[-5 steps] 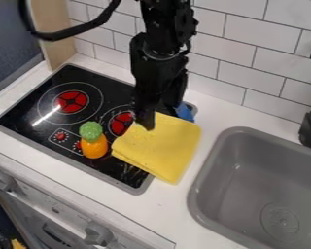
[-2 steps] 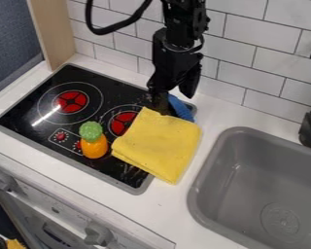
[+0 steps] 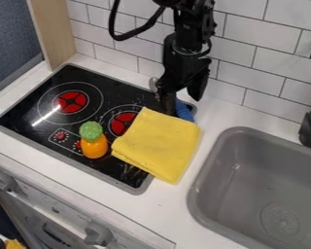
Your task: Move the spoon to the lower left part of the cooker
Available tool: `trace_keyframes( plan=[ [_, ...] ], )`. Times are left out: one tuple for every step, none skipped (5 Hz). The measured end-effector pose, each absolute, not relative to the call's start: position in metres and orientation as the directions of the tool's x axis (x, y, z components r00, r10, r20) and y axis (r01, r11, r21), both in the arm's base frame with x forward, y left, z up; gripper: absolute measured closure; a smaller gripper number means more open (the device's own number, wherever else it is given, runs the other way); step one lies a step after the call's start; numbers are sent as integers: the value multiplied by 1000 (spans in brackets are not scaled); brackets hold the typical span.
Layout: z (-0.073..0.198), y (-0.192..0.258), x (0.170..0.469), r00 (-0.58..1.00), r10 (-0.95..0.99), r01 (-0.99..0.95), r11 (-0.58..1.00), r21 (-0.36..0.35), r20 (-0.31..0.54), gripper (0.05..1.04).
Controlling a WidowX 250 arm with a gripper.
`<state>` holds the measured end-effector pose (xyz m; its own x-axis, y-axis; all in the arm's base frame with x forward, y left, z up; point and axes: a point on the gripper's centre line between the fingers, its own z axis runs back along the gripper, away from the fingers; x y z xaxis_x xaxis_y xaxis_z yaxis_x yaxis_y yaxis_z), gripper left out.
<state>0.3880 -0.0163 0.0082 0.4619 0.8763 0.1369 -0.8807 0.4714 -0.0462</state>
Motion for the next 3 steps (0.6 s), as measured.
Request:
trace_keyframes(
  plan=[
    [2, -18, 391, 478, 863, -873, 488, -25, 162, 420],
    [2, -19, 391, 477, 864, -873, 486, -24, 161, 682],
    [-1, -20, 386, 480, 862, -873, 487, -4, 165, 708]
  ],
)
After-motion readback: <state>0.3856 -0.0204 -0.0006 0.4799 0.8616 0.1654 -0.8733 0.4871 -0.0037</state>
